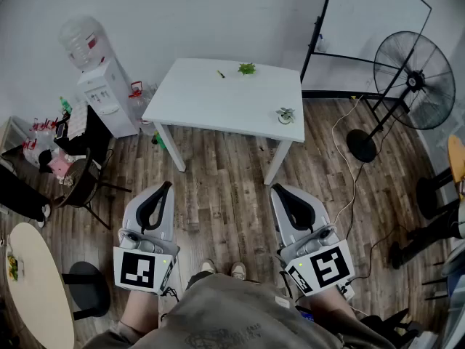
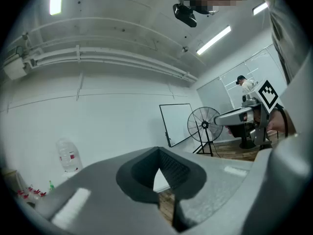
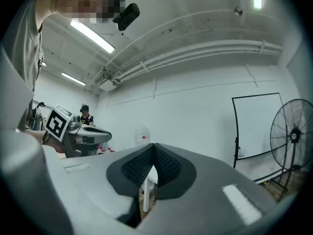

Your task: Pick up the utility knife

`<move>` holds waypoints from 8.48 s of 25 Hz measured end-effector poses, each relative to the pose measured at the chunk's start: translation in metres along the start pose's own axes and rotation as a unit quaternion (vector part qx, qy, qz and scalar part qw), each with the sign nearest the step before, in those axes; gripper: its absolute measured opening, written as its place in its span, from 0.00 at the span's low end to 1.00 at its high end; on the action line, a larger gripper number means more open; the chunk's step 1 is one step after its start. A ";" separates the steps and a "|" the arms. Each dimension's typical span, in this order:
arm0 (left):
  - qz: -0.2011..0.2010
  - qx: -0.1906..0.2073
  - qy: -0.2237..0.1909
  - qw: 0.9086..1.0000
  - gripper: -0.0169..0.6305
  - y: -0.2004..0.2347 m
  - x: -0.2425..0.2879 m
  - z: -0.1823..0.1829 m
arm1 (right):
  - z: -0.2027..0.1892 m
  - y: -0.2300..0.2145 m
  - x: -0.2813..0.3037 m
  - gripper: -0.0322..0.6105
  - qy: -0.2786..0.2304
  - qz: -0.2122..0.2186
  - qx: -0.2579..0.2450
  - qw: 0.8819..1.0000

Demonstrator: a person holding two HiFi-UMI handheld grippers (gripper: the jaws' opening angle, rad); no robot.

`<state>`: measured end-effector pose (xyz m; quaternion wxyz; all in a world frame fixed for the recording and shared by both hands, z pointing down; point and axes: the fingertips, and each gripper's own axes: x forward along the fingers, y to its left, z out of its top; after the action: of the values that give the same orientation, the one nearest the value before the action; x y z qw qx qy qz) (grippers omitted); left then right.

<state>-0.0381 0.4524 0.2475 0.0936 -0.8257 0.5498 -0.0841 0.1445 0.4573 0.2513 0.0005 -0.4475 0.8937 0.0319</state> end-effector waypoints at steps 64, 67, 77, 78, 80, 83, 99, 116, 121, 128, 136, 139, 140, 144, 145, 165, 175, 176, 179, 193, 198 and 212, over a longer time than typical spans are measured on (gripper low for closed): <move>-0.060 -0.017 0.037 0.997 0.03 0.185 0.280 -0.068 | -0.054 -0.162 0.297 0.42 0.087 -0.064 0.022 0.994; -0.065 -0.018 0.034 0.997 0.03 0.200 0.298 -0.076 | -0.056 -0.168 0.319 0.42 0.089 -0.066 0.022 0.994; -0.049 -0.036 0.047 0.997 0.03 0.240 0.339 -0.092 | -0.080 -0.180 0.376 0.42 0.116 -0.047 0.021 0.992; -0.047 -0.036 0.049 0.997 0.03 0.244 0.344 -0.094 | -0.082 -0.182 0.382 0.42 0.117 -0.046 0.023 0.992; -0.045 -0.034 0.050 0.997 0.03 0.251 0.356 -0.096 | -0.088 -0.189 0.394 0.42 0.121 -0.045 0.027 0.991; -0.050 -0.027 0.047 0.997 0.03 0.258 0.380 -0.099 | -0.100 -0.204 0.415 0.42 0.131 -0.040 0.035 0.990; -0.063 -0.086 0.104 0.989 0.03 0.285 0.548 -0.145 | -0.163 -0.307 0.543 0.41 0.185 0.012 0.072 0.980; -0.091 -0.076 0.148 0.982 0.03 0.283 0.617 -0.163 | -0.197 -0.348 0.589 0.40 0.207 0.031 0.120 0.970; -0.115 -0.077 0.146 0.980 0.03 0.287 0.627 -0.169 | -0.204 -0.348 0.597 0.40 0.217 0.010 0.124 0.968; -0.135 -0.084 0.158 0.975 0.03 0.305 0.640 -0.194 | -0.231 -0.356 0.630 0.40 0.234 -0.032 0.156 0.959; -0.145 -0.081 0.161 0.973 0.03 0.328 0.670 -0.213 | -0.269 -0.358 0.689 0.39 0.267 -0.038 0.156 0.950; -0.155 -0.080 0.173 0.969 0.03 0.332 0.682 -0.229 | -0.287 -0.359 0.708 0.39 0.285 -0.036 0.147 0.947; -0.159 -0.078 0.175 0.969 0.03 0.333 0.686 -0.234 | -0.295 -0.359 0.714 0.39 0.292 -0.035 0.144 0.945; -0.173 -0.075 0.183 0.965 0.03 0.332 0.700 -0.252 | -0.333 -0.366 0.732 0.39 0.326 -0.035 0.136 0.935; -0.176 -0.077 0.187 0.963 0.03 0.331 0.704 -0.258 | -0.343 -0.367 0.735 0.39 0.335 -0.035 0.133 0.932; -0.201 -0.093 0.281 0.934 0.03 0.335 0.730 -0.382 | -0.493 -0.376 0.776 0.35 0.464 -0.032 0.118 0.877; -0.201 -0.124 0.292 0.927 0.03 0.330 0.723 -0.397 | -0.513 -0.373 0.772 0.28 0.495 -0.028 0.089 0.864; -0.200 -0.128 0.292 0.926 0.03 0.331 0.724 -0.397 | -0.513 -0.375 0.772 0.28 0.494 -0.031 0.085 0.865; -0.195 -0.145 0.290 0.926 0.03 0.334 0.724 -0.398 | -0.513 -0.376 0.774 0.27 0.492 -0.036 0.079 0.866; -0.177 -0.152 0.226 0.946 0.03 0.361 0.719 -0.338 | -0.392 -0.375 0.782 0.19 0.372 -0.044 0.152 0.915; -0.161 -0.136 0.177 0.961 0.03 0.378 0.720 -0.284 | -0.303 -0.376 0.779 0.19 0.296 -0.045 0.126 0.946; -0.129 -0.050 0.076 0.987 0.03 0.404 0.682 -0.158 | -0.117 -0.353 0.705 0.19 0.141 -0.072 0.027 0.987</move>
<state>-0.1767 -0.3402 0.3252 -0.0016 -0.8849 0.4473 -0.1301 0.0075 -0.3239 0.3276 -0.1106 -0.5103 0.8510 -0.0558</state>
